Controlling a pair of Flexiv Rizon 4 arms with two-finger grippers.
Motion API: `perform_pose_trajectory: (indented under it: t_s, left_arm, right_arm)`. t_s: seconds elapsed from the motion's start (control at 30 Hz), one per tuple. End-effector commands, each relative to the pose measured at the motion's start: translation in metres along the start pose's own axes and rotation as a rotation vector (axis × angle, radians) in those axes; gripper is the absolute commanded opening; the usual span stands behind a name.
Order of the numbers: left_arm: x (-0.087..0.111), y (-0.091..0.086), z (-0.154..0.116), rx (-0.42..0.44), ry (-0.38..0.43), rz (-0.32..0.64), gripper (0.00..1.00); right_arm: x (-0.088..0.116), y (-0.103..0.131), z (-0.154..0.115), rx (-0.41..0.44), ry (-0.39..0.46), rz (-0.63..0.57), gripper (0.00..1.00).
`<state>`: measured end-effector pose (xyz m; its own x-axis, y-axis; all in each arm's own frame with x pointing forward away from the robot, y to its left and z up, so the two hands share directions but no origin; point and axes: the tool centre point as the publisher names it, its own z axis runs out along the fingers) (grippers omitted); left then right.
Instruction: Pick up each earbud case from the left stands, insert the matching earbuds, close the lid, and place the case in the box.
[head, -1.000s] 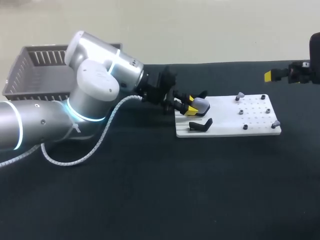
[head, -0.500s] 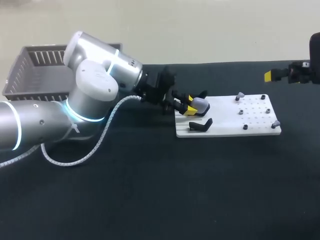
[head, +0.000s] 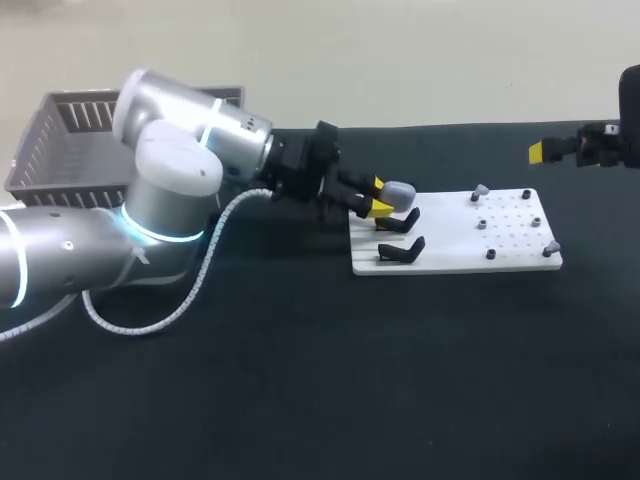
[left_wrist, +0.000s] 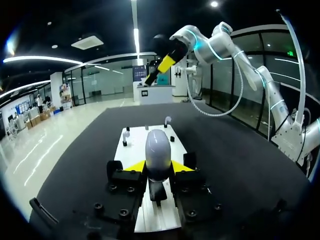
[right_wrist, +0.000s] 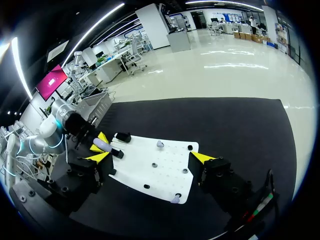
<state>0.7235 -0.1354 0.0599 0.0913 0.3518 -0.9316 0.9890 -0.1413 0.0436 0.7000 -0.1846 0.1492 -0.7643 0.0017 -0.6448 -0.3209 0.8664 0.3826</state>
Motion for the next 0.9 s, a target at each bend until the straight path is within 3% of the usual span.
perform_pose_trajectory:
  t_s: [0.03,0.37,0.6,0.9]
  left_arm:
    - [-0.012,-0.016,-0.013,-0.054,-0.044,0.01,0.0]
    - [-0.046,-0.038,-0.02,-0.092,-0.123,0.014,0.0]
    - [-0.046,-0.051,-0.018,-0.102,-0.166,-0.02,0.0]
    - [-0.045,-0.052,-0.015,-0.078,-0.202,-0.024,0.0]
  right_arm:
    - [0.0,0.0,0.0,0.002,0.0,0.0,1.0]
    - [0.0,0.0,0.0,0.002,0.0,0.0,1.0]
    - [0.0,0.0,0.0,0.002,0.0,0.0,1.0]
    - [0.0,0.0,0.0,0.002,0.0,0.0,1.0]
